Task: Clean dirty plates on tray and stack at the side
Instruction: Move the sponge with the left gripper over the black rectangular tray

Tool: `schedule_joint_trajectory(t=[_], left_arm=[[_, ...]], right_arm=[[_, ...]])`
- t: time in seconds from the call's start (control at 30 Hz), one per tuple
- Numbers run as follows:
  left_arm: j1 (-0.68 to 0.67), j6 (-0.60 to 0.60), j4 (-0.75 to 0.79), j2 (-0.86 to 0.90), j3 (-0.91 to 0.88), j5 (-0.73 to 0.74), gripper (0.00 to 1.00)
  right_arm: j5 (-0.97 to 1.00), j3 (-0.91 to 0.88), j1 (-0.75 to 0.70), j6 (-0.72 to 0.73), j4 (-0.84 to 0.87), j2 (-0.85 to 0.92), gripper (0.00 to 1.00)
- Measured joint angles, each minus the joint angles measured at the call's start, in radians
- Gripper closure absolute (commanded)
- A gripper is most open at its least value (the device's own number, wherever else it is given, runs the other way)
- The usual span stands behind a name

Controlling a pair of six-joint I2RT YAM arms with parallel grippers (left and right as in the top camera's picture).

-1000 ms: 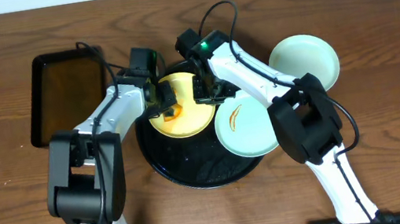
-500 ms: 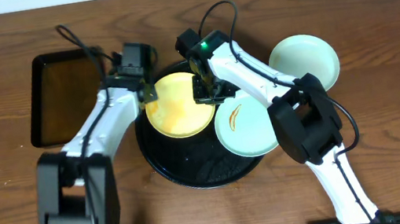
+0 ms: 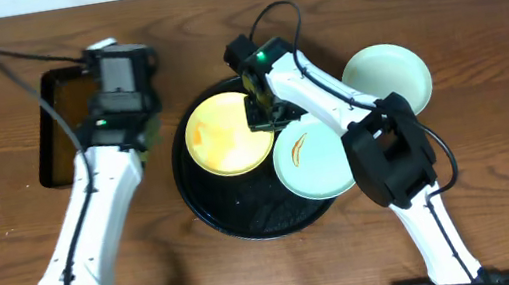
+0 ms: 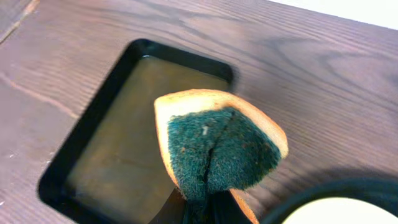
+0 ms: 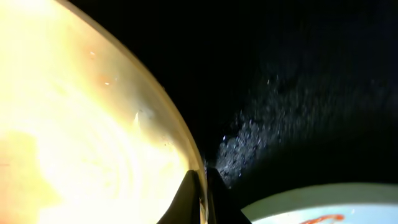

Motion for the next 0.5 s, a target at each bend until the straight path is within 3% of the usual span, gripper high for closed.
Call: schedule_joint_trajectory(t=[0.23,0.5], left_arm=[[0.203,0.0,-0.02,0.073,0.0,0.162,0.92],[0.301,0.0,-0.037,0.09,-0.003,0.228,0.92]], right_arm=[[0.033,0.019,-0.001,-0.158,-0.001,-0.068,0.99],[0.237,0.045,0.045,-0.247,-0.025,-0.237,0.99]])
